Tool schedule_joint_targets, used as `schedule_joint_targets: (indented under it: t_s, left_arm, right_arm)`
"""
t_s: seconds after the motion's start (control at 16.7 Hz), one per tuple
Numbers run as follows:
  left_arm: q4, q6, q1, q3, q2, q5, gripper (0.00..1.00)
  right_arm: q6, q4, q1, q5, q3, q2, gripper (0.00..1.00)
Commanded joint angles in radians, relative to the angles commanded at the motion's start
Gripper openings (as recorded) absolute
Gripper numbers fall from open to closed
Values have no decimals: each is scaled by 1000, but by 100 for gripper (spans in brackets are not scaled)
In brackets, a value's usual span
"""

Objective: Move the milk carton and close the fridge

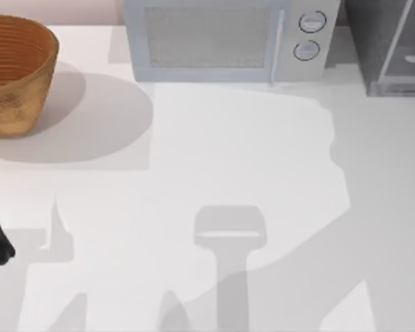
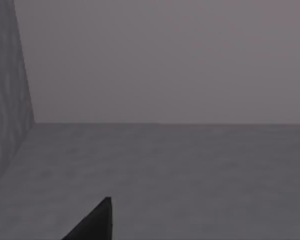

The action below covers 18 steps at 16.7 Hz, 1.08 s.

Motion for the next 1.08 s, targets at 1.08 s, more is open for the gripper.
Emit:
schedule_joint_targets:
  t_s: [1.08]
  left_arm:
    - [0,0,0,0,0,0,100]
  right_arm:
    - [-12,-338,74,64,-463,-824,100]
